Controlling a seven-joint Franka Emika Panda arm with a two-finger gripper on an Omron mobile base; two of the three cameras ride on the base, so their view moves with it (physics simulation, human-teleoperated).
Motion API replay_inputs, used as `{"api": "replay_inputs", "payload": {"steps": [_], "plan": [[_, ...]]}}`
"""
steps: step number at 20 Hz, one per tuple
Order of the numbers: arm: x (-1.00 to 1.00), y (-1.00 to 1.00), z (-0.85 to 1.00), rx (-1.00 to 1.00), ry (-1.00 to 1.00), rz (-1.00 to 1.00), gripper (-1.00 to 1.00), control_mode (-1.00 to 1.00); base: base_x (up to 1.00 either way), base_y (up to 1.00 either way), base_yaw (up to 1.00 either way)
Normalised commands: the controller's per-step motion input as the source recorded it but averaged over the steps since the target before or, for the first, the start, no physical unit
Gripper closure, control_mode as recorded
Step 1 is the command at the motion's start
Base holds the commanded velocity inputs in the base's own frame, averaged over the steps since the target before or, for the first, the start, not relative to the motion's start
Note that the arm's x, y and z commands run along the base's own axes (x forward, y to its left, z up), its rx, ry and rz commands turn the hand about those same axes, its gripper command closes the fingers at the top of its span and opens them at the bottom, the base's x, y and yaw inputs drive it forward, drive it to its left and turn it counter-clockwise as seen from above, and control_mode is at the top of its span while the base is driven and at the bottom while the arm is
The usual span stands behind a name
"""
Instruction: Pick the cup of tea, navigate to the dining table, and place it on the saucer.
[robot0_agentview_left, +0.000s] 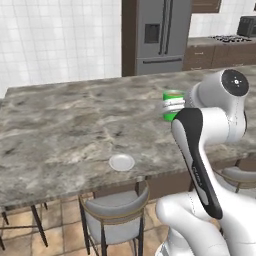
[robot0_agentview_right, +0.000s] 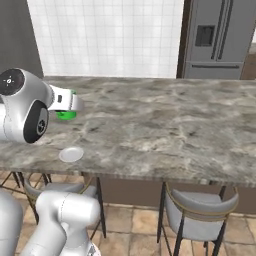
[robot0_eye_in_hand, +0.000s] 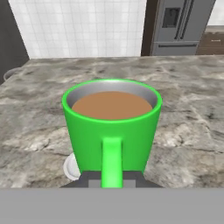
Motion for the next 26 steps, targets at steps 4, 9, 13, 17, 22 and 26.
{"api": "replay_inputs", "payload": {"steps": [4,9,13,17,22,26], "plan": [[0.00,0.00,0.00,0.00,0.00,0.00,1.00,1.00,0.13,0.52,-0.14],[0.00,0.00,0.00,0.00,0.00,0.00,1.00,1.00,-0.11,0.47,-0.05],[0.00,0.00,0.00,0.00,0.00,0.00,1.00,1.00,-0.79,0.12,0.12],[0.00,0.00,0.00,0.00,0.00,0.00,1.00,1.00,-0.14,0.24,0.06],[0.00,0.00,0.00,0.00,0.00,0.00,1.00,1.00,1.00,0.85,-0.12],[0.00,0.00,0.00,0.00,0.00,0.00,1.00,1.00,0.65,0.68,-0.10]]}}
